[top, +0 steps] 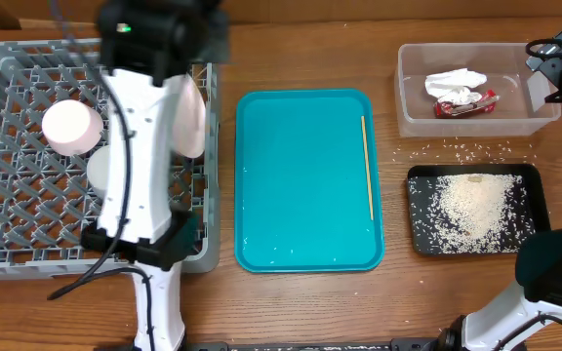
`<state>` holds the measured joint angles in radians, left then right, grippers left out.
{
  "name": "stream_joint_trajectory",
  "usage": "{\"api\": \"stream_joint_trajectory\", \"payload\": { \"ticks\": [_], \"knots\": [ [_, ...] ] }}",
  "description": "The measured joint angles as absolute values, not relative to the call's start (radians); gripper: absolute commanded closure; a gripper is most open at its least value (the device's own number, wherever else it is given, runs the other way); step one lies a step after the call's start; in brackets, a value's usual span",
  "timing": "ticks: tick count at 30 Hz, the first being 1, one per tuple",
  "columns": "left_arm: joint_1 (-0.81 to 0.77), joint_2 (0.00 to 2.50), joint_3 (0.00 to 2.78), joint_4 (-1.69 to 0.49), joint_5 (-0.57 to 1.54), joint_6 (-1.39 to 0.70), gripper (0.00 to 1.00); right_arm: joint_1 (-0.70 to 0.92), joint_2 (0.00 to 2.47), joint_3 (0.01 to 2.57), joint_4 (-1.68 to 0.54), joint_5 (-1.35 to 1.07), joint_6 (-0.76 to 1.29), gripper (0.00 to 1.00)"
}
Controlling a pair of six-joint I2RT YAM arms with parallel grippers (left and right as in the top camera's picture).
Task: Sort waste into correct bins and load items into the dishwasher
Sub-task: 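Carry the chopstick left and insert it upright into the dish rack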
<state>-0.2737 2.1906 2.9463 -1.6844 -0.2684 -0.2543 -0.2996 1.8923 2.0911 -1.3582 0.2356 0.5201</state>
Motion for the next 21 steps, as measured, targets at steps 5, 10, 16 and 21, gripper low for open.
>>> {"api": "stream_joint_trajectory", "payload": {
  "ticks": [5, 10, 16, 21],
  "knots": [
    [-0.153, 2.188, 2.944, -1.685, -0.288, -0.174, 0.96, -0.3, 1.892, 2.091, -1.358, 0.235, 0.52, 0.0],
    [-0.007, 2.188, 2.91, -1.686, -0.202, -0.087, 0.96, -0.3, 1.892, 2.091, -1.359, 0.236, 0.52, 0.0],
    [0.114, 2.198, 2.775, -1.682, -0.094, -0.025, 0.96, -0.3, 1.892, 2.091, -1.358, 0.235, 0.52, 0.0],
    [0.118, 2.23, 2.639, -1.65, -0.063, -0.006, 0.96, -0.3, 1.892, 2.091, -1.358, 0.235, 0.521, 0.0]
  ]
}}
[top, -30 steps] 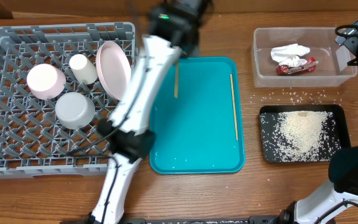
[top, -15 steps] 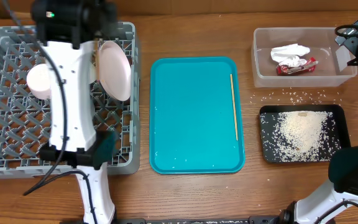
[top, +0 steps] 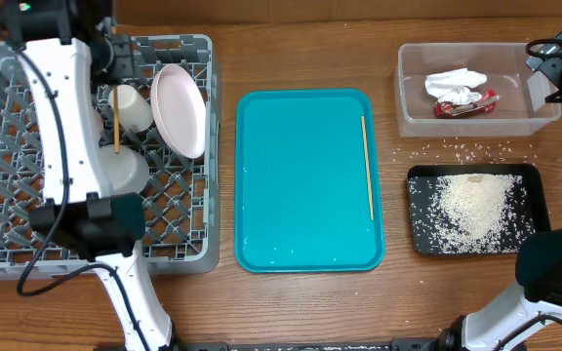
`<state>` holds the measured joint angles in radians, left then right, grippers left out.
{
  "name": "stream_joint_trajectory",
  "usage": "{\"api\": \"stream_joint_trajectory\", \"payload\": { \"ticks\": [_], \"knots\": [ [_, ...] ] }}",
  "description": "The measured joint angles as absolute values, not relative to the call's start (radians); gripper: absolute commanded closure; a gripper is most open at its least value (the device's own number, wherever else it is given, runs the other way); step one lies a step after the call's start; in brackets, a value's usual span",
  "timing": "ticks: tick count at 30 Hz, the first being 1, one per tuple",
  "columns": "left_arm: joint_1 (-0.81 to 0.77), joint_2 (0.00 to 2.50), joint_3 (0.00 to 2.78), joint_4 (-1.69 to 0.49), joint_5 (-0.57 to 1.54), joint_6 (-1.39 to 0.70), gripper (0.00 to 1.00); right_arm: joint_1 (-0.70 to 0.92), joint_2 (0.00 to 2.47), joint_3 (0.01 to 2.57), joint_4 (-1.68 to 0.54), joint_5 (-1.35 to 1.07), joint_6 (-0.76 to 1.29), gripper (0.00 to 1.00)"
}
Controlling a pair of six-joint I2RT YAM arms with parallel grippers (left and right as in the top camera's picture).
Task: Sort waste into correct bins and load items into the dishwasher
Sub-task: 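Carry the chopstick left and insert it upright into the dish rack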
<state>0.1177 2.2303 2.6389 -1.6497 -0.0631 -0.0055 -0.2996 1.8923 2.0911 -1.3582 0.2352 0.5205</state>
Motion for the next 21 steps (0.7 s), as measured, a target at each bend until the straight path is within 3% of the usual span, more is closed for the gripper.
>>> {"api": "stream_joint_trajectory", "payload": {
  "ticks": [21],
  "knots": [
    [0.041, 2.299, 2.286, -1.486, 0.112, 0.112, 0.96, -0.3, 1.892, 2.091, -1.359, 0.235, 0.521, 0.0]
  ]
}}
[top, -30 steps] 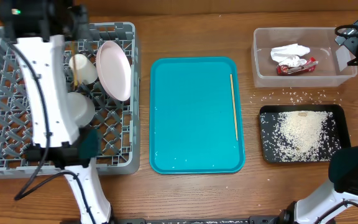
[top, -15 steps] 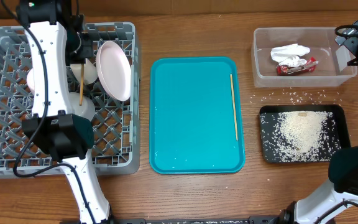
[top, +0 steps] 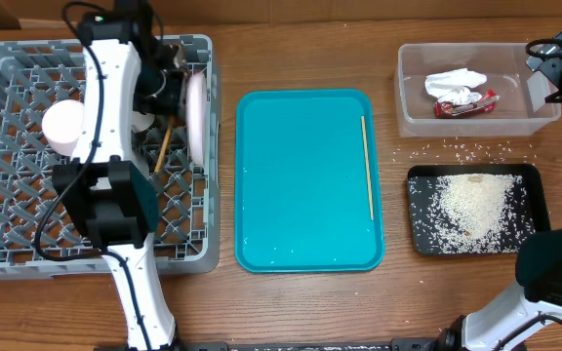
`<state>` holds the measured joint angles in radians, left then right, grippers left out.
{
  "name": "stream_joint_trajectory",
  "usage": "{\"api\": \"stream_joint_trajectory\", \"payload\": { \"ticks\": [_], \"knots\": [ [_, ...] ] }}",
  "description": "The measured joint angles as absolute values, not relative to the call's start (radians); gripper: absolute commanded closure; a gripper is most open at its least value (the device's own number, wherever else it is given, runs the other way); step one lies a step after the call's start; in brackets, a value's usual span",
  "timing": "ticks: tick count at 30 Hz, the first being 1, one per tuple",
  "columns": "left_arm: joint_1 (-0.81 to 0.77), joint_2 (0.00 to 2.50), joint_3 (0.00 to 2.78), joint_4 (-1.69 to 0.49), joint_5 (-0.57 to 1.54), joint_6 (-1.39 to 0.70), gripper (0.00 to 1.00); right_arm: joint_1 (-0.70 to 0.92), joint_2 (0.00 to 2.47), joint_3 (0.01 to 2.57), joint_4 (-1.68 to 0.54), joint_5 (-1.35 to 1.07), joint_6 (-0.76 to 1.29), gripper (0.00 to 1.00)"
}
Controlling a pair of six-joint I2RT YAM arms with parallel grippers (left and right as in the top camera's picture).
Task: Sort waste into correct bins and load items into the dishwasher
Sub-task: 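Carry the chopstick left and insert it upright into the dish rack, then release the chopstick in the rack and lift the left gripper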
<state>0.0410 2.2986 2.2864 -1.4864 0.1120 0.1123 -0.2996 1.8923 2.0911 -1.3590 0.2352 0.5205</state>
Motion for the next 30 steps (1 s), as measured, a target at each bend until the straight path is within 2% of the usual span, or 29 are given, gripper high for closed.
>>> {"api": "stream_joint_trajectory", "payload": {
  "ticks": [7, 14, 23, 25, 28, 30],
  "knots": [
    [0.025, 2.299, 2.268, -1.465, 0.117, 0.108, 0.96, -0.3, 1.892, 2.091, -1.358, 0.236, 0.52, 0.0],
    [0.011, 2.299, 2.267, -1.462, 0.024, 0.054, 0.96, -0.3, 1.892, 2.091, -1.359, 0.235, 0.52, 0.0],
    [0.015, 2.299, 2.267, -1.433, -0.021, 0.026, 0.8, -0.3, 1.892, 2.091, -1.358, 0.236, 0.52, 0.0],
    [0.015, 2.299, 2.267, -1.431, -0.024, 0.026, 0.7, -0.3, 1.892, 2.091, -1.358, 0.236, 0.52, 0.0],
    [0.015, 2.299, 2.267, -1.427, -0.028, 0.022, 0.65, -0.3, 1.892, 2.091, -1.359, 0.235, 0.52, 0.0],
    [0.015, 2.299, 2.267, -1.424, -0.028, 0.021, 0.65, -0.3, 1.892, 2.091, -1.359, 0.236, 0.521, 0.0]
  ]
}}
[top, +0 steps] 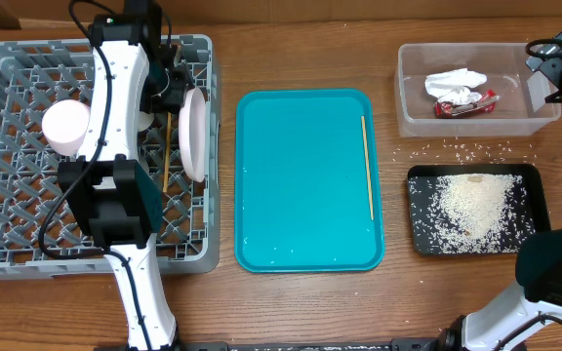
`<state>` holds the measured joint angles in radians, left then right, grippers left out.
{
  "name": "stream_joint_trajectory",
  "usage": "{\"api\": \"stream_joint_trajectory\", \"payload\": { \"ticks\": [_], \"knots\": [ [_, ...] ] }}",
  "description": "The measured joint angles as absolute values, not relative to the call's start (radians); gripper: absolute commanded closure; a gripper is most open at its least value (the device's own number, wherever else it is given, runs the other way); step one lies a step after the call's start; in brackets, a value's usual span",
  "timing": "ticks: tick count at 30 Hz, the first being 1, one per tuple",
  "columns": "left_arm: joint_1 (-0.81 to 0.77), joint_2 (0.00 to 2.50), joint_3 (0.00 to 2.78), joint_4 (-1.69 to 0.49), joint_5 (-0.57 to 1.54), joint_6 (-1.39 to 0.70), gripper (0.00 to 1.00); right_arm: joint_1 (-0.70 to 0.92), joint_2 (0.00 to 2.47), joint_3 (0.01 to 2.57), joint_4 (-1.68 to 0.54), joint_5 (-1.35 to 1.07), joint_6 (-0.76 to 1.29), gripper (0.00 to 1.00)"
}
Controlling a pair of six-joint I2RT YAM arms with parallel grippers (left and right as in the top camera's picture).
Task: Sort waste into correct bins and load items into the dishwasher
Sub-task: 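Release the chopstick in the rack and lift the left gripper, then reach the left gripper to the second chopstick and grasp it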
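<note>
My left arm reaches over the grey dish rack [8, 244]. Its gripper [170, 96] sits at the rack's back right, beside an upright pink plate [193, 132]. A wooden chopstick [167, 151] runs down from the fingers into the rack, and the gripper looks shut on its top end. A pink cup [66, 127] lies in the rack to the left. A second chopstick [368, 166] lies along the right side of the teal tray [301, 195]. My right gripper [546, 70] hangs at the far right edge by the clear bin; its jaws are too dark to read.
The clear bin [410, 107] at the back right holds crumpled white paper and a red wrapper. In front of it a black tray [420, 239] carries a heap of rice. Loose grains are scattered on the wooden table between the two.
The chopstick in the rack was slanted beside the plate; now it points straight toward the front. The left gripper has shifted slightly. The right arm is unchanged.
First the left arm stood over the rack's right half, hiding its load. Then it was at the rack's back left with a chopstick hanging from it. Then the chopstick was slanted beside the pink plate, and now it stands straight among the rack's tines there.
</note>
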<state>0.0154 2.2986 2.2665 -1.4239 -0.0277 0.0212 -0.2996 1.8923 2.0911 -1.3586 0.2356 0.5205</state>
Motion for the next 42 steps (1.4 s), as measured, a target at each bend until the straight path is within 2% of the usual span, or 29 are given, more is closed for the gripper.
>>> {"api": "stream_joint_trajectory", "payload": {
  "ticks": [6, 9, 11, 12, 13, 14, 21, 26, 31, 40, 42],
  "knots": [
    [0.015, 2.299, 2.267, -1.448, -0.028, -0.007, 0.64, -0.3, 1.892, 2.091, -1.359, 0.235, 0.52, 0.0],
    [0.015, 2.299, 2.293, -1.474, -0.028, -0.024, 0.57, -0.3, 1.892, 2.091, -1.359, 0.235, 0.52, 0.0],
    [0.015, 2.299, 2.343, -1.489, -0.028, -0.033, 0.41, -0.3, 1.892, 2.091, -1.359, 0.235, 0.52, 0.0],
    [0.015, 2.299, 2.378, -1.496, -0.029, -0.044, 0.27, -0.3, 1.892, 2.091, -1.359, 0.235, 0.52, 0.0],
    [0.015, 2.298, 2.41, -1.5, -0.029, -0.053, 0.2, -0.3, 1.892, 2.091, -1.359, 0.235, 0.52, 0.0],
    [0.015, 2.296, 2.449, -1.506, -0.028, -0.062, 0.18, -0.3, 1.892, 2.091, -1.358, 0.235, 0.521, 0.0],
    [0.001, 2.233, 2.597, -1.566, 0.042, -0.079, 0.14, -0.3, 1.892, 2.091, -1.359, 0.235, 0.52, 0.0],
    [-0.1, 2.205, 2.613, -1.582, 0.068, -0.078, 0.15, -0.3, 1.892, 2.091, -1.358, 0.235, 0.521, 0.0],
    [-0.237, 2.206, 2.613, -1.535, 0.083, -0.112, 0.24, -0.3, 1.892, 2.091, -1.359, 0.235, 0.521, 0.0],
    [-0.422, 2.231, 2.613, -1.427, 0.094, -0.238, 0.29, -0.3, 1.892, 2.091, -1.358, 0.236, 0.52, 0.0],
    [-0.456, 2.26, 2.613, -1.415, 0.094, -0.259, 0.37, -0.3, 1.892, 2.091, -1.358, 0.235, 0.52, 0.0]
  ]
}}
